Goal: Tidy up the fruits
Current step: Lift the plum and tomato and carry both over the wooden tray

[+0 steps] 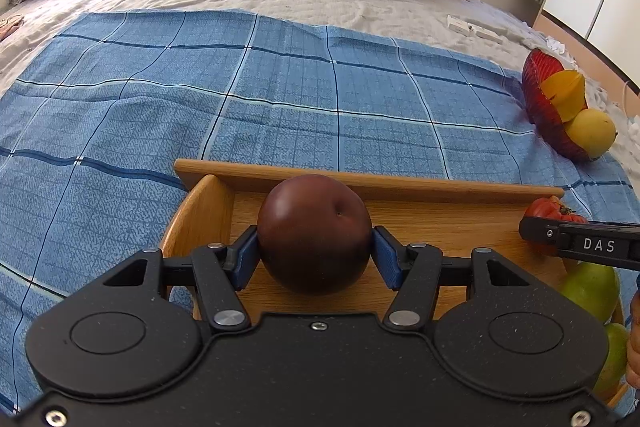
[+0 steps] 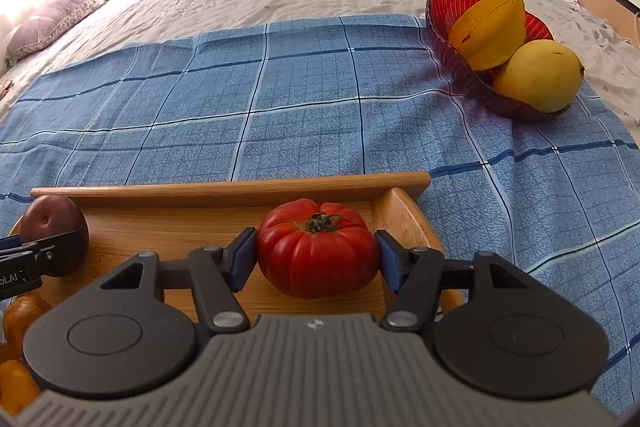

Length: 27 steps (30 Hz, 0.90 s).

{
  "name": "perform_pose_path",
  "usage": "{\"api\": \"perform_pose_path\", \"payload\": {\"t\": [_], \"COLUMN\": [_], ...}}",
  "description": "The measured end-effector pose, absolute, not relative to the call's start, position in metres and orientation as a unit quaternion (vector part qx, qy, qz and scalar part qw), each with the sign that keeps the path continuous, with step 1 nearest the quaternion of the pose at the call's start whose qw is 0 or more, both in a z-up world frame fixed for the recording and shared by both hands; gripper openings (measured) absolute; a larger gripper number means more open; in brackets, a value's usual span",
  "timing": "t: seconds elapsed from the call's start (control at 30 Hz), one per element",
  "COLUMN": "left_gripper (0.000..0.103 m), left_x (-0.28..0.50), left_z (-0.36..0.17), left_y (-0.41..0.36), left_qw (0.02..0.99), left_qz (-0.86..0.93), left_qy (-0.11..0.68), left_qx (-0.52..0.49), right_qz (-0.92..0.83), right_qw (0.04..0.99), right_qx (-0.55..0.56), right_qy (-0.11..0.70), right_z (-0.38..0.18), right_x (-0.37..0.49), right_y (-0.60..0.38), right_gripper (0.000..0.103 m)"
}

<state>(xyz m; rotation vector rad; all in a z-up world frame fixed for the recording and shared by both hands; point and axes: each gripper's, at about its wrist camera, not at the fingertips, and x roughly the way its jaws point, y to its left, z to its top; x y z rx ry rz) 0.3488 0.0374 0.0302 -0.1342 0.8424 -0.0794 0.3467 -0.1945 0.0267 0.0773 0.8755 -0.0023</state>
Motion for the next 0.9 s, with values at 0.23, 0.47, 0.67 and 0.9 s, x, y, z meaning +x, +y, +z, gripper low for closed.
{"api": "perform_pose_path", "payload": {"t": [0.23,0.47,0.67,0.9], "left_gripper": [0.057,0.057,0.057,0.057], "left_x": [0.3487,0.3502,0.3509,0.3511], "left_z": [0.0306,0.0299,0.0286,0.0283], "left_y": [0.0376,0.0416,0.0436,0.0437], "left_qw": [0.910,0.909,0.908,0.908], "left_qz": [-0.040,-0.042,-0.043,-0.043], "left_qy": [0.408,0.409,0.409,0.409], "left_qx": [-0.066,-0.076,-0.083,-0.082], "right_qz": [-0.005,-0.005,-0.003,-0.001], "right_qw": [0.903,0.901,0.901,0.899], "right_qx": [0.033,0.026,0.023,0.018], "right_qy": [0.429,0.432,0.433,0.437], "right_z": [0.0253,0.0251,0.0250,0.0247], "right_x": [0.3484,0.3492,0.3488,0.3486], "right_y": [-0.1930,-0.1914,-0.1907,-0.1902], "right_gripper": [0.065,0.065,0.065,0.066]}}
